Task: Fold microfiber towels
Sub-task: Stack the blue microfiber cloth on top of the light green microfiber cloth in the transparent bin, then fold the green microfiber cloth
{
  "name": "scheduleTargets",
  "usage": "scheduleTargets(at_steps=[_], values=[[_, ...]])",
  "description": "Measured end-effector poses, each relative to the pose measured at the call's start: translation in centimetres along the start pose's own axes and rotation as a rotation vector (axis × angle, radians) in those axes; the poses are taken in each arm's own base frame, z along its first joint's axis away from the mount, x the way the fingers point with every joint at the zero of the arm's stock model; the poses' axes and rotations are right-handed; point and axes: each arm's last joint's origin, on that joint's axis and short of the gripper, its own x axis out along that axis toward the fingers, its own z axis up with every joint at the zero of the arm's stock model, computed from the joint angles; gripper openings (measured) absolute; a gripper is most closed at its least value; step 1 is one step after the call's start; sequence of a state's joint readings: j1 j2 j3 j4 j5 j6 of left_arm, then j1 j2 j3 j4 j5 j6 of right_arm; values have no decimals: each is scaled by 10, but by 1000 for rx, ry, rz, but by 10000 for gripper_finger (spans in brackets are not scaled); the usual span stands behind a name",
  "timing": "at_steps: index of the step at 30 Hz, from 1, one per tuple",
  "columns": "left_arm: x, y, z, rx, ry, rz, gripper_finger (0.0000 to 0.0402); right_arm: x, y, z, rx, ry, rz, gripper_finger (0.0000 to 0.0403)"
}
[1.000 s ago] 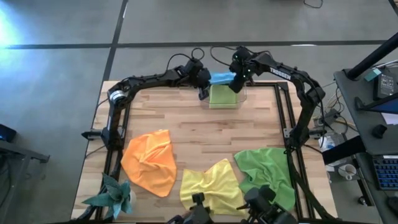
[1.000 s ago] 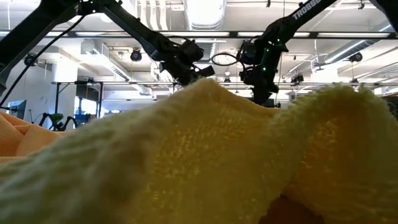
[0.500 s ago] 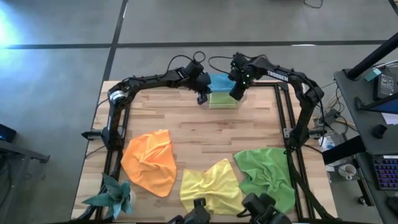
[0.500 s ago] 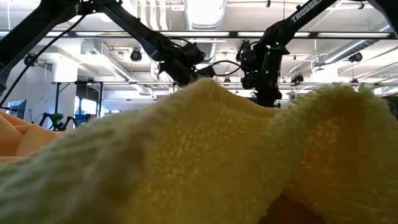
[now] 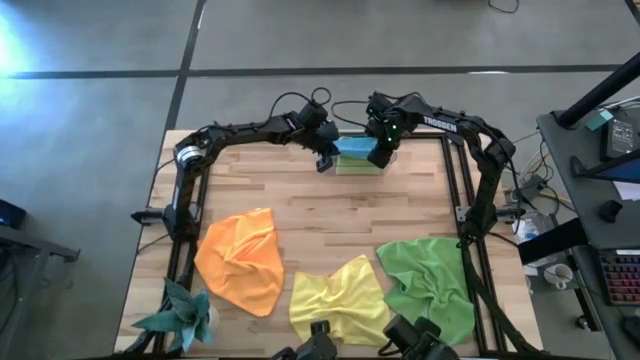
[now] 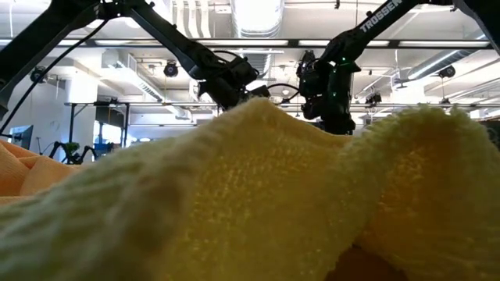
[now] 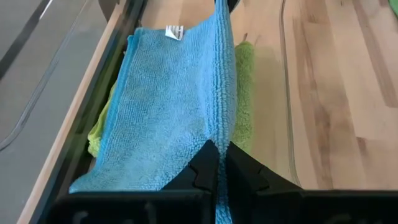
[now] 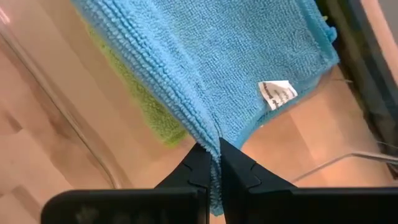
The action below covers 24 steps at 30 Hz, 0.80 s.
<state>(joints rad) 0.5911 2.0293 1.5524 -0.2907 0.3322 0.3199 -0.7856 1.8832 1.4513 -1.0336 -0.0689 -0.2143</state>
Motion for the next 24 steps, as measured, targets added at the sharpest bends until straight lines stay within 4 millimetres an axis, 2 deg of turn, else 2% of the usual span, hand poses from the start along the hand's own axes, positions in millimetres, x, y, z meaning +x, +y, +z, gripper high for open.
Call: scheduleTargets(at_steps=[7, 18, 24], values=[[0, -1, -1, -1, 10, -3, 9, 0, 6, -1, -29, -3, 82, 20], [0, -2, 1, -3, 19, 1, 105, -4, 8, -3, -14, -2, 84, 118], [-24, -5, 17, -80, -10, 10, 131, -27, 12, -13, 44, -8, 91, 146]])
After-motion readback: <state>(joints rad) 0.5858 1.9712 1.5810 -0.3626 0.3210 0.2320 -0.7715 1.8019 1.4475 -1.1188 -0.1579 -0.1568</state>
